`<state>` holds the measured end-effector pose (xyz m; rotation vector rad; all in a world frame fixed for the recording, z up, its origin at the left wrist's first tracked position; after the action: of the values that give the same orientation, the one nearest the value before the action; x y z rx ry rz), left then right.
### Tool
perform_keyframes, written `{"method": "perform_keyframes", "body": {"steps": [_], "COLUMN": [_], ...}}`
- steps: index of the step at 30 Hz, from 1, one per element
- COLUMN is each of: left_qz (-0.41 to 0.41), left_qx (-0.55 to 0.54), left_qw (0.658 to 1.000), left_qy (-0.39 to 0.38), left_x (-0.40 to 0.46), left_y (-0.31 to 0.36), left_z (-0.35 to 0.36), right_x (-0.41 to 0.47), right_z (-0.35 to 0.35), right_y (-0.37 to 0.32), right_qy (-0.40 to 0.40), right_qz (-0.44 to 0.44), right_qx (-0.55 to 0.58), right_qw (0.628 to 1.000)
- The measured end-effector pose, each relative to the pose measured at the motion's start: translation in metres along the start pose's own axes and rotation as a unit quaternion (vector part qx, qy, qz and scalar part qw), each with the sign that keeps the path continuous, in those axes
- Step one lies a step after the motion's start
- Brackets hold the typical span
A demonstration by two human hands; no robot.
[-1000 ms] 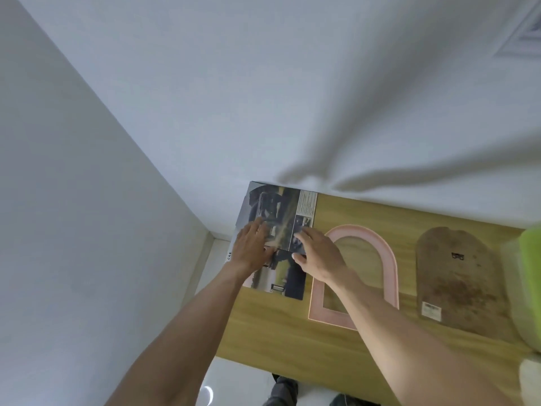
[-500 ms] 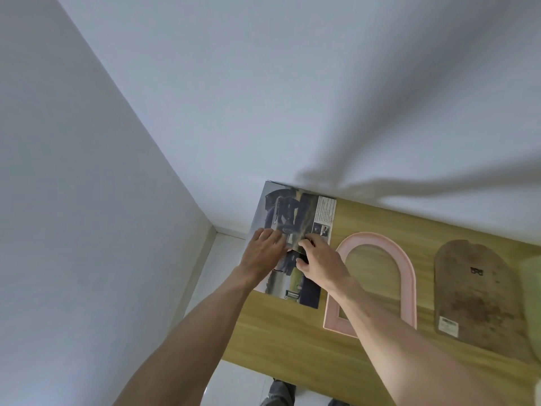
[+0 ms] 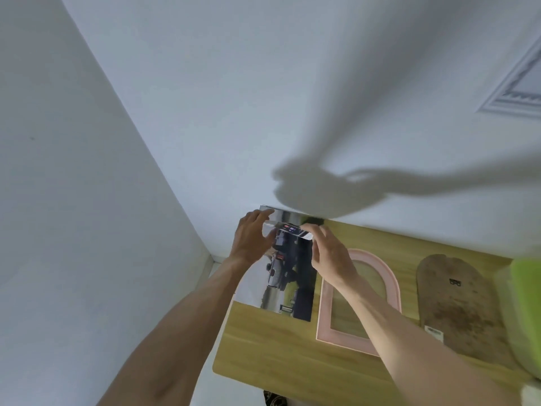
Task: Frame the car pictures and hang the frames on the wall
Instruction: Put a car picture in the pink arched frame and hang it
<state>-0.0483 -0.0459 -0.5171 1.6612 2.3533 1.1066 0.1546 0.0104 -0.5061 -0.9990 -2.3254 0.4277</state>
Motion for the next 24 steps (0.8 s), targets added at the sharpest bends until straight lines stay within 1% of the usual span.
{"method": "perform_keyframes", "body": {"steps": [2, 4, 7, 8, 10, 12, 15, 18, 21, 24], "left_qz": [-0.055, -0.101, -0.155, -0.179, -0.227, -0.248, -0.242, -0.239, -0.221, -0.196], "left_qx": [-0.051, -0.118, -0.188, -0.217, -0.294, -0.330, -0.337, -0.329, -0.286, -0.229], "left_qw": [0.997, 0.988, 0.970, 0.959, 0.927, 0.906, 0.897, 0.897, 0.912, 0.927], "left_qy": [0.017, 0.021, -0.007, -0.021, -0.057, -0.095, -0.152, -0.175, -0.194, -0.222], "left_x": [0.013, 0.022, 0.029, 0.030, 0.027, 0.023, 0.012, -0.002, -0.021, -0.046], "left_y": [0.011, 0.024, 0.042, 0.048, 0.060, 0.073, 0.091, 0.105, 0.114, 0.116], "left_z": [-0.009, -0.014, -0.014, -0.011, -0.005, 0.002, 0.015, 0.029, 0.046, 0.070], "right_x": [0.004, 0.005, 0.000, -0.004, -0.014, -0.025, -0.047, -0.073, -0.100, -0.127], "right_z": [-0.018, -0.039, -0.066, -0.073, -0.084, -0.092, -0.100, -0.101, -0.096, -0.089], "right_y": [0.004, 0.011, 0.020, 0.024, 0.036, 0.047, 0.062, 0.081, 0.100, 0.111], "right_qy": [0.045, 0.096, 0.115, 0.119, 0.128, 0.141, 0.168, 0.171, 0.145, 0.101], "right_qz": [0.038, 0.088, 0.213, 0.248, 0.301, 0.342, 0.399, 0.447, 0.474, 0.494], "right_qx": [0.051, 0.112, 0.213, 0.237, 0.264, 0.278, 0.290, 0.273, 0.235, 0.170], "right_qw": [0.997, 0.985, 0.947, 0.932, 0.907, 0.886, 0.854, 0.835, 0.836, 0.847]}}
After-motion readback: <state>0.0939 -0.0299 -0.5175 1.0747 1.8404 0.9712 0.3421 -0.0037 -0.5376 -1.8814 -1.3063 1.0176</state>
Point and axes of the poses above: each hand's wrist, its own x-axis towards the middle knuckle, its own z-axis out of the palm, y = z × x, the point moved 2 cm from there along x, towards the middle knuckle, and after that the axes turned 9 degrees about y, right-handed, at the moved point
